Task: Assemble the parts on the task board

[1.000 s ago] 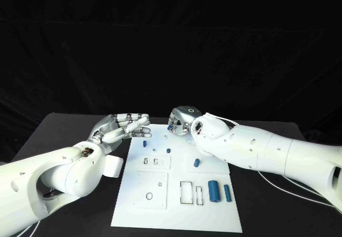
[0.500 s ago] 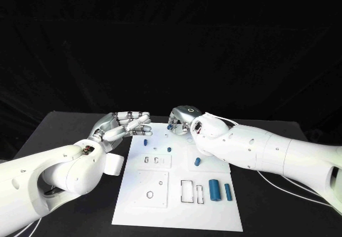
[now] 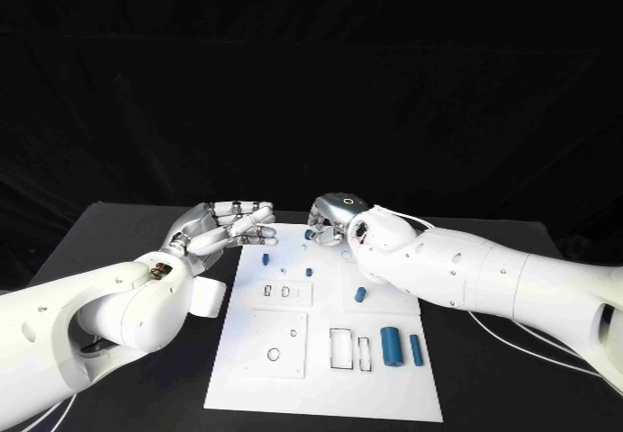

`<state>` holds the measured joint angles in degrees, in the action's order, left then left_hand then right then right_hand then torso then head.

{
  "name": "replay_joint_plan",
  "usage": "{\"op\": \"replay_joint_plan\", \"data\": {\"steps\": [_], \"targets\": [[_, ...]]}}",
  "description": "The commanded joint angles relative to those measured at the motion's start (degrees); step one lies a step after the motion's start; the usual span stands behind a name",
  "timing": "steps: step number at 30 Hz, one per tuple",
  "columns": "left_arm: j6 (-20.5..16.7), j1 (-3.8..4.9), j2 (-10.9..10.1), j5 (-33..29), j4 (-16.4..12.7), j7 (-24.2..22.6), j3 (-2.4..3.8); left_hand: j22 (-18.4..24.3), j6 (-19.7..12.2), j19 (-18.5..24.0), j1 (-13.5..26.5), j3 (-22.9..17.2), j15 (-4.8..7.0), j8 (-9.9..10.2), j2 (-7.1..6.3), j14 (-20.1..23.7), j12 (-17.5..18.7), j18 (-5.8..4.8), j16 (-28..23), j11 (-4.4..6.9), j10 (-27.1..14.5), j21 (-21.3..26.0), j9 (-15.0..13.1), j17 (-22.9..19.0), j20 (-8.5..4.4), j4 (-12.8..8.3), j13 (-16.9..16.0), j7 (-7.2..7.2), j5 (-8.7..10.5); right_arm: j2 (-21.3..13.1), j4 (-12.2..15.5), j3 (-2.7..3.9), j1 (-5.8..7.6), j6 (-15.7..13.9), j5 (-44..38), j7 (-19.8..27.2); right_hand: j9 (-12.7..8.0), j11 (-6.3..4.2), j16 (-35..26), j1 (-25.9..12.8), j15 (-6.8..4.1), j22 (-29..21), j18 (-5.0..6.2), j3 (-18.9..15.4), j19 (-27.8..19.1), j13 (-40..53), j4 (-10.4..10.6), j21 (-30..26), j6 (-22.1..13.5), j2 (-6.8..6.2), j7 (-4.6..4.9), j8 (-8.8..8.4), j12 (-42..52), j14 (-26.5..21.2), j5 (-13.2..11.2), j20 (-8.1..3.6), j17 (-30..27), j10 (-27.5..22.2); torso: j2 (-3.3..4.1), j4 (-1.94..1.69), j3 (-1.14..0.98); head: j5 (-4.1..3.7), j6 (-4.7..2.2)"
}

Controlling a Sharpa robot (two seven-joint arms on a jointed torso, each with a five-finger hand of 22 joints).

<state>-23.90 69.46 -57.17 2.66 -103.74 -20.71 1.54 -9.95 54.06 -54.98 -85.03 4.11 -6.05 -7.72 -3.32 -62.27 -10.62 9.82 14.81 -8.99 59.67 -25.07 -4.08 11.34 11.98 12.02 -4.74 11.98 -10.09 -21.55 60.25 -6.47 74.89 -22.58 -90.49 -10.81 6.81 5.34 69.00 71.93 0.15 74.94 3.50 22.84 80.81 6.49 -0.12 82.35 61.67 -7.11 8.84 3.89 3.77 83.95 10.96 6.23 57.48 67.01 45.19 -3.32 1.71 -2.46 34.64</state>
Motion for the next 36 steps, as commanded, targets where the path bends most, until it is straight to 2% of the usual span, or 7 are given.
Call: {"op": "replay_joint_plan", "data": {"steps": [1,11,17,23,27,29,36], "targets": [[0.5,0.12,0.1,-0.2,0.0,0.0,0.06,-0.1,-0.2,-0.3,-0.1,0.2,-0.26,0.3,0.7,0.3,0.3,0.6,-0.4,-0.09,-0.4,-0.3,0.1,0.0,0.0,0.1,0.1,0.25,0.11,0.0,0.1,-0.02,-0.02,0.2,-0.2,-0.1,-0.2,-0.11,-0.3,-0.2,0.35,1.4,-0.26,-0.4,-0.6,0.0,0.3,-0.4,-1.4,-0.7,-0.08,-0.44,-0.1,0.5,0.3,0.27,-0.3,-0.7,0.0,0.05,0.01,0.03,-0.03],[0.5,0.18,0.0,-0.2,0.2,0.1,0.06,-0.1,-0.2,-0.3,-0.1,0.2,-0.27,0.3,0.79,0.3,0.3,0.6,-0.4,-0.1,-0.4,-0.3,0.1,0.1,0.0,0.1,0.1,0.26,0.1,-2.3,2.6,-0.03,0.0,-2.2,0.0,0.0,-0.6,-0.06,-0.7,0.0,0.39,0.8,-0.07,-1.1,-1.0,0.1,0.7,-0.8,-3.3,-1.11,-0.05,-0.39,0.0,0.3,0.8,0.45,-1.1,-1.2,-0.02,0.21,-0.03,-0.08,-0.45],[0.6,0.26,-0.4,-0.2,0.4,0.2,0.06,-0.1,-0.2,-0.3,-0.2,0.2,-0.27,0.3,0.86,0.4,0.3,0.6,-0.4,-0.1,-0.5,-0.3,0.1,0.1,0.01,0.0,0.1,0.26,0.09,-8.2,8.4,0.1,0.5,-6.1,4.3,1.3,-0.1,-0.62,-1.6,0.8,-0.01,0.3,0.11,-0.8,-1.5,1.1,1.0,-1.4,-1.5,-0.85,0.08,0.4,2.0,-0.1,4.1,0.22,-2.6,2.4,-0.19,0.86,-0.11,-0.03,-0.72],[0.7,0.29,-0.9,-0.2,1.0,0.3,0.04,0.0,-0.2,0.0,-0.2,0.2,-0.31,0.3,0.95,0.5,0.3,0.54,-0.5,-0.1,-0.4,-0.2,0.0,0.1,0.08,0.0,0.0,0.25,0.11,-16.2,15.0,0.28,1.68,-3.6,10.8,6.5,0.2,-2.55,-0.3,-1.4,-1.47,1.6,-0.16,-5.0,-0.6,5.6,2.7,-0.8,-1.1,-3.09,-1.11,0.73,8.9,0.4,4.7,-0.92,-0.9,10.8,-0.42,1.66,-0.23,0.08,-0.97],[0.7,0.3,-1.0,-0.2,1.5,0.3,0.04,0.2,-0.1,1.0,-0.3,0.4,-0.44,0.4,1.05,0.9,0.3,0.43,-0.8,-0.14,-0.4,0.2,0.0,0.3,0.3,-0.1,-0.1,0.28,0.13,-18.9,16.1,0.31,2.07,-0.3,13.3,8.3,0.9,-3.41,7.3,-1.4,-2.2,5.5,-1.25,-12.3,2.1,21.5,3.9,1.6,-2.1,-4.25,-1.77,1.77,25.9,2.4,11.0,-1.58,9.6,6.4,-0.45,1.94,-0.36,-0.08,-1.11],[0.9,0.31,-1.0,-0.2,1.8,0.3,0.04,0.2,-0.1,1.1,-0.3,0.4,-0.45,0.4,1.08,0.9,0.3,0.43,-0.8,-0.14,-0.4,0.2,0.0,0.3,0.32,-0.1,-0.1,0.27,0.13,-19.9,16.2,0.31,2.17,1.0,14.3,9.0,1.4,-3.08,10.8,-0.4,-1.69,7.5,-1.53,-14.7,3.5,39.3,5.0,2.8,-3.3,-2.45,-1.23,2.41,44.0,2.9,12.4,-1.85,14.9,4.6,-0.4,1.89,-0.37,-0.21,-1.22],[1.0,0.31,-1.1,-0.2,2.4,0.3,0.04,0.2,-0.1,1.2,-0.3,0.4,-0.47,0.4,1.11,0.9,0.4,0.43,-0.9,-0.15,-0.4,0.3,0.0,0.3,0.35,-0.1,-0.1,0.29,0.13,-21.1,15.0,0.31,2.07,3.8,15.4,9.3,2.1,-2.35,15.3,0.9,-1.26,9.6,-2.02,-17.9,4.9,55.5,6.8,4.0,-5.3,-0.68,-0.87,3.61,60.2,4.0,12.1,-0.98,22.1,5.3,-0.36,1.75,-0.24,-0.41,-1.03]]}}
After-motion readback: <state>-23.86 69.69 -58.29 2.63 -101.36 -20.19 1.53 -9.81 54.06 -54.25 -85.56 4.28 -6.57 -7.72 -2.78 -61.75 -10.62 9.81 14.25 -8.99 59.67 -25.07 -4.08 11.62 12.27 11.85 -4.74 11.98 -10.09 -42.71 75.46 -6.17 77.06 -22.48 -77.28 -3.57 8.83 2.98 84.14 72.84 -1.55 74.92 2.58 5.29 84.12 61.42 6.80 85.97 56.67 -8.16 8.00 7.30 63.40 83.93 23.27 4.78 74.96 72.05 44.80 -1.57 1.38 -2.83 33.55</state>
